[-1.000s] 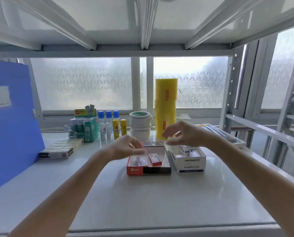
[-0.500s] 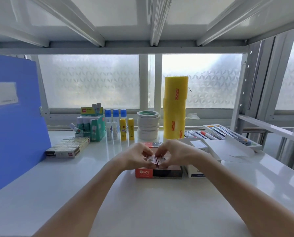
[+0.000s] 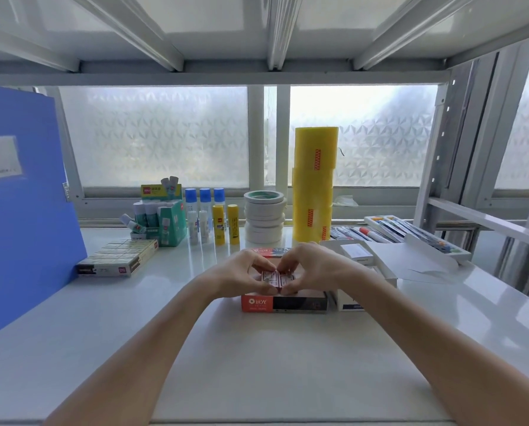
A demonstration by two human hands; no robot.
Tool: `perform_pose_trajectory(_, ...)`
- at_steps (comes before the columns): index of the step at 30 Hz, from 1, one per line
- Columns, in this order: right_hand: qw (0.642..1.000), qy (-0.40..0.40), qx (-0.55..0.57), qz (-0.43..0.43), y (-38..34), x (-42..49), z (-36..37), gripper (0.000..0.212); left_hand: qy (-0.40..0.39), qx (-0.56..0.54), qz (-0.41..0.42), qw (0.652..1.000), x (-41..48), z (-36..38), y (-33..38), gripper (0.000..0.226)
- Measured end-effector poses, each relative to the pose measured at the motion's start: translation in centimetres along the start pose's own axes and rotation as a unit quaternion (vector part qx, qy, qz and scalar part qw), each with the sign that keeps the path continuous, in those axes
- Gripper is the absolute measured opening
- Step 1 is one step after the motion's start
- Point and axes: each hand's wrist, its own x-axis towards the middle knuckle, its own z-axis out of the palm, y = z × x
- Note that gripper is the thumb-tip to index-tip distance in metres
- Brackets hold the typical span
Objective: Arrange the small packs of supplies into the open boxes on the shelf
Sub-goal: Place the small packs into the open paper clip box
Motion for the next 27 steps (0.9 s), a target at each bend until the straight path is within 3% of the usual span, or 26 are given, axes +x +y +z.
perform_pose_trajectory(8,1.000,0.005,0.011,-0.015,0.0,-0.4,-0.5,0.053,0.000,0.004,-0.009,1.000,0.0,0.2,0.4,0.059)
perform_pose_trajectory(13,0.991,0.114,0.065,0.013,3.9,-2.2,-7.2,0.034,0.100,0.039,0.025,0.994,0.4,-0.6,3.3,0.054)
perform_pose_trajectory(16,0.996,0.046,0.004,0.080,7.2,-3.3,-9.4,0.034,0.139,0.057,0.073,0.986,2.2,-0.6,6.8,0.043)
perform_pose_trajectory(19,0.994,-0.015,-0.007,0.105,8.3,-3.5,-8.8,0.043,0.084,0.042,0.079,0.992,5.2,0.5,9.5,0.034)
perform_pose_trajectory(22,0.995,-0.023,0.005,0.100,9.0,-3.2,-8.0,0.046,0.022,0.003,0.048,0.999,7.3,2.2,10.7,0.042)
perform_pose_trajectory(27,0.996,-0.006,0.040,0.078,10.5,-2.7,-7.4,0.045,0.027,-0.031,0.036,0.999,8.7,3.7,10.4,0.047)
